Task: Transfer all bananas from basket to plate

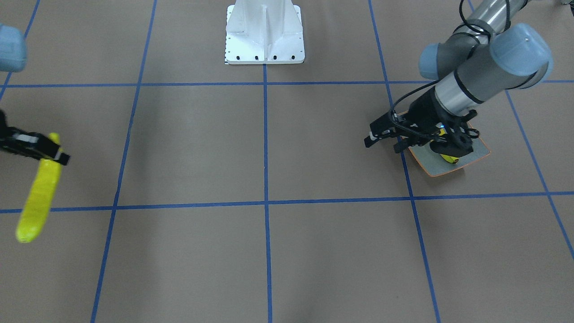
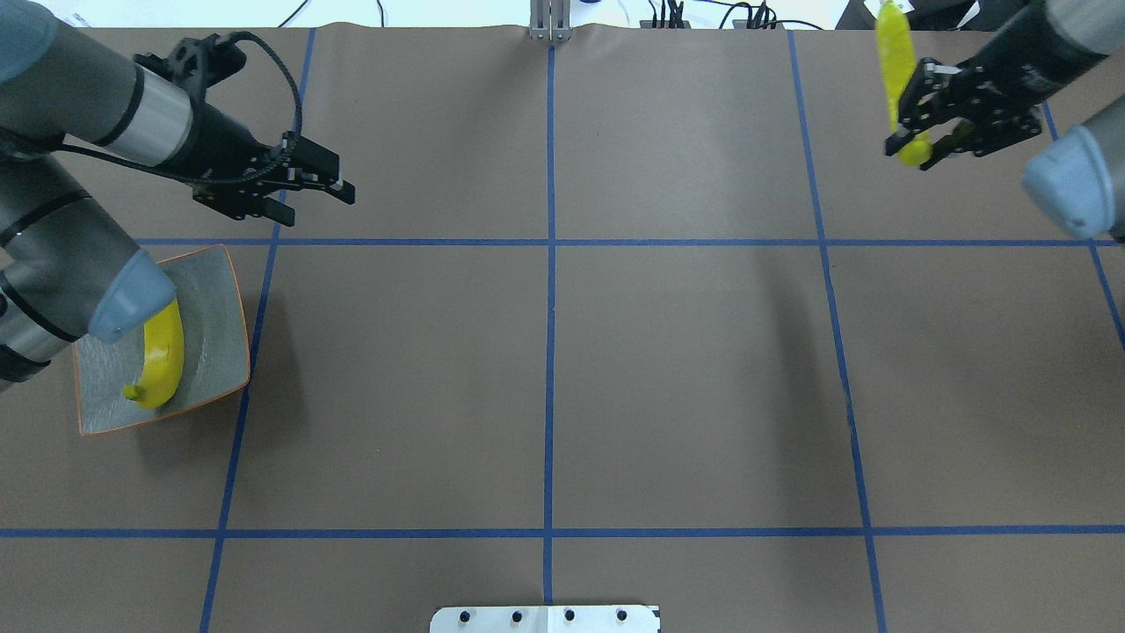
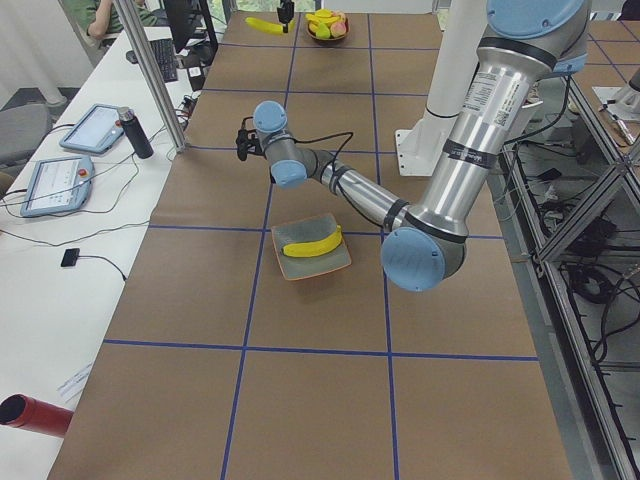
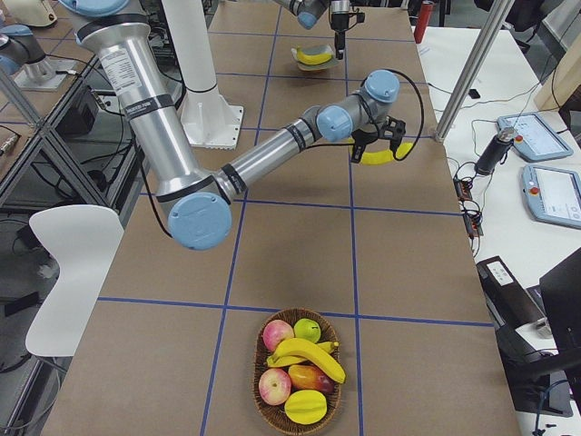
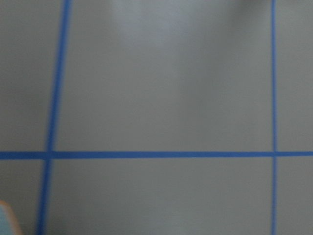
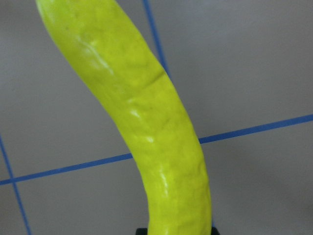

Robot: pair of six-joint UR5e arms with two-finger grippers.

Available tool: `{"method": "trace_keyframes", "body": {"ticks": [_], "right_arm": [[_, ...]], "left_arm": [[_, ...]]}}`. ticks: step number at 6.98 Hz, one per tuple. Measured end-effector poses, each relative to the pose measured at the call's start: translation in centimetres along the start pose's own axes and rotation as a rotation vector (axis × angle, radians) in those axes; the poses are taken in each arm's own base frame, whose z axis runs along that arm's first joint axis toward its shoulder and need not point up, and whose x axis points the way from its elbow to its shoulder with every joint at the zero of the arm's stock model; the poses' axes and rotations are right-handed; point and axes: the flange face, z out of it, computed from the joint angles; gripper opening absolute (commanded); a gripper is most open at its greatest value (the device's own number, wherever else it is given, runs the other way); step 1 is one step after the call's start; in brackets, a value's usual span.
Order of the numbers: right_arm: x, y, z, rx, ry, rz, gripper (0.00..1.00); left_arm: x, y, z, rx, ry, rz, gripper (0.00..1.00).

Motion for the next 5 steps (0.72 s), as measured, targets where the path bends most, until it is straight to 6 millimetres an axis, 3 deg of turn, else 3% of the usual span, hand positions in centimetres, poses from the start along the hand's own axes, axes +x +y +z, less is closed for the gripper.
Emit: {"method": "trace_keyframes", "body": {"ticks": [1, 2, 3, 5], "right_arm": [[-4.7, 2.2, 1.6, -0.030, -0.023, -0.041, 0.00], [-7.6, 4.3, 3.1, -0.047, -0.060, -0.107, 0.00], [-9.5, 6.2, 4.5, -0.058, -0.110, -0.173, 0.00], [-12.0, 9.7, 7.0, -0.077, -0.181, -0.270, 0.00]], "left_arm": [[1.9, 0.6, 0.6, 0.027, 0.044, 0.004, 1.00], [3.4, 0.8, 0.9, 0.066, 0.095, 0.000, 1.00], [5.2, 1.3, 1.7, 0.100, 0.160, -0.019, 1.00], [8.8, 4.9, 4.8, 0.177, 0.325, -0.069, 1.00]]}}
